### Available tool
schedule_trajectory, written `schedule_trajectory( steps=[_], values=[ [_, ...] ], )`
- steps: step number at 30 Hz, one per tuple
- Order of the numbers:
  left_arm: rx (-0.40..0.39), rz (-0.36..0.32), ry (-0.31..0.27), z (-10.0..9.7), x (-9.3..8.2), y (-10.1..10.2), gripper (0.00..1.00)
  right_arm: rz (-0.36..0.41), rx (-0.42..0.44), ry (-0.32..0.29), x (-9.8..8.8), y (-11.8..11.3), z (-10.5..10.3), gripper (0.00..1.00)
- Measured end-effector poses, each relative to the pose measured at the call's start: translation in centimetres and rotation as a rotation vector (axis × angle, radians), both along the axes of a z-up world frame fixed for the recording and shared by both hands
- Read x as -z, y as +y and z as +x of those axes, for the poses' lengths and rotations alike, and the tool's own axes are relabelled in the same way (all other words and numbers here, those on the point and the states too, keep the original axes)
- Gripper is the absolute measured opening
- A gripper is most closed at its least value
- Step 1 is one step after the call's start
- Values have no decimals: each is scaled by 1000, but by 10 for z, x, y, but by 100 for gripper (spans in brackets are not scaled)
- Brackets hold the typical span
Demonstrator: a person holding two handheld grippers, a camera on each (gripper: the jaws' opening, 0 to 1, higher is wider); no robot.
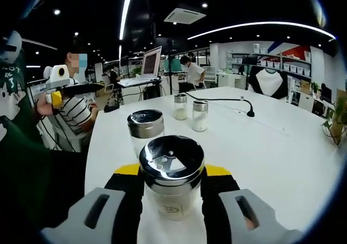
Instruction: Rotate the seasoning bottle until the label or dispensing opening points toward the visible target arrow and the bottle remains upright within the marked orientation range
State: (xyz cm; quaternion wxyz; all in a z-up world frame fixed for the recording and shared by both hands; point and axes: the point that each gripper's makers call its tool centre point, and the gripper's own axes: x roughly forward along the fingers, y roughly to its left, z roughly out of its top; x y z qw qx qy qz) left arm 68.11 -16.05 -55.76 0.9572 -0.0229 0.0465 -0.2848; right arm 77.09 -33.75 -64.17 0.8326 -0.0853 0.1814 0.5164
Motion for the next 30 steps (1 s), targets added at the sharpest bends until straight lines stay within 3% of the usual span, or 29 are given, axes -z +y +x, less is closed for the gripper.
schedule_trajectory(
  steps=[11, 23, 30],
  values=[
    [5, 4, 0, -1, 2, 2, 99, -15, 67, 2, 0, -2, 3, 40],
    [1, 1, 3, -1, 4, 1, 99, -38, 210, 2, 1, -4, 5, 40],
    [-10, 1, 6, -1, 5, 4, 99, -26, 261, -27, 2, -5, 7, 39]
  ],
)
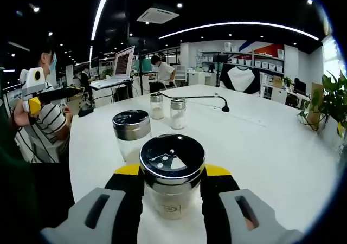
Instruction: Rotate the seasoning bottle until the label or dispensing opening points toward the visible target arrow and the bottle remains upright within the marked orientation range
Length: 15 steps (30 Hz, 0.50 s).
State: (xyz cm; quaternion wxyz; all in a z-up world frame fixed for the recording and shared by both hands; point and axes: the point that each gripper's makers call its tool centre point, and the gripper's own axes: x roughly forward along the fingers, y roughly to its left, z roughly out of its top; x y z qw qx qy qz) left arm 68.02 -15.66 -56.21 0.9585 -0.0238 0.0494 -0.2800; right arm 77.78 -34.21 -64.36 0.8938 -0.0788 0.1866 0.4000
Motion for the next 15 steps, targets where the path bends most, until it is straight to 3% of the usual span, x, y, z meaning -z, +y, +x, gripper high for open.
schedule_trajectory(
  steps=[15],
  values=[
    [0, 4, 6, 2, 1, -2, 99, 7, 174, 0, 0, -4, 3, 39]
  ],
)
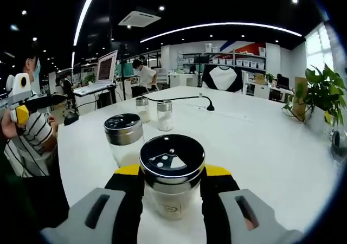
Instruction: Rotate the seasoning bottle until the label or dispensing opening points toward the visible target arrow and the bottle remains upright within the marked orientation range
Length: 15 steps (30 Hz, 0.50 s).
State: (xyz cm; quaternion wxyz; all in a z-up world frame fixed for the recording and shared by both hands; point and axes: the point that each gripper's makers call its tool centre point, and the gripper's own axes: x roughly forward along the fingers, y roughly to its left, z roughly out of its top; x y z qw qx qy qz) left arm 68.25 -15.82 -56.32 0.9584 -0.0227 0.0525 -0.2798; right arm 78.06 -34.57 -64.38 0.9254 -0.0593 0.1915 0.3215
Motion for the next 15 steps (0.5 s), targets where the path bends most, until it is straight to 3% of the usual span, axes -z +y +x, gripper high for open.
schedule_trajectory(
  steps=[5, 15],
  values=[
    [0, 0, 0, 1, 0, 1, 99, 10, 109, 12, 1, -4, 1, 39],
    [0, 1, -1, 1, -1, 1, 99, -3, 236, -11, 1, -5, 2, 39]
  ],
)
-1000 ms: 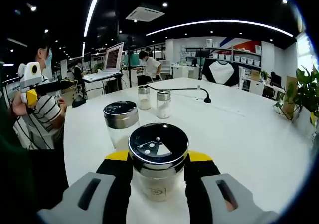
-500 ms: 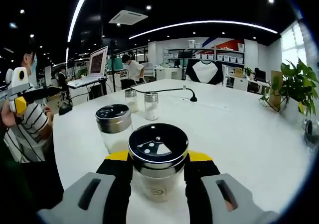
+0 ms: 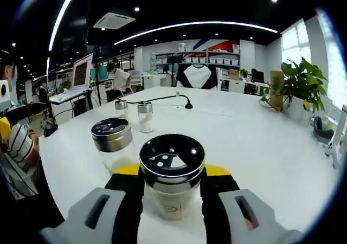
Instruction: Rotate the seasoning bottle until the label or dispensing opening points toward the visible target arrow and the bottle remains upright within the marked orientation range
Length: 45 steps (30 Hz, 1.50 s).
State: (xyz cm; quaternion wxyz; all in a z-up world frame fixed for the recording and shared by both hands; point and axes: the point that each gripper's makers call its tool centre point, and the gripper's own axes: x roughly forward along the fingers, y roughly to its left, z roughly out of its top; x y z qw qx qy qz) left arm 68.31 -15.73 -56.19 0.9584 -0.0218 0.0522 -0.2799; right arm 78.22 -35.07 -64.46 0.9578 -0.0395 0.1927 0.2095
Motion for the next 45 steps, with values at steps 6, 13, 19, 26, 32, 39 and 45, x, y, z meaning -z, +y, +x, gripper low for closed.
schedule_trajectory(
  steps=[6, 13, 19, 26, 32, 39, 45],
  values=[
    [4, -1, -2, -1, -1, 0, 99, 11, 64, -24, 0, -2, 1, 39],
    [-6, -7, 0, 0, -1, 2, 99, 16, 128, -29, 0, -2, 3, 39],
    [5, 3, 1, -1, 1, 0, 99, 15, 163, -46, 0, -2, 5, 39],
    [-6, -1, 0, 0, 0, 4, 99, 12, 180, -50, 0, -2, 5, 39],
    [-10, -4, 2, 0, 0, 6, 99, 11, 183, -52, 0, -2, 5, 39],
    [-10, -7, 1, 0, 0, 6, 99, 14, 188, -52, 0, -3, 6, 40],
    [-13, -7, 3, -1, 1, 7, 99, 12, 210, -50, 0, -3, 6, 40]
  ],
)
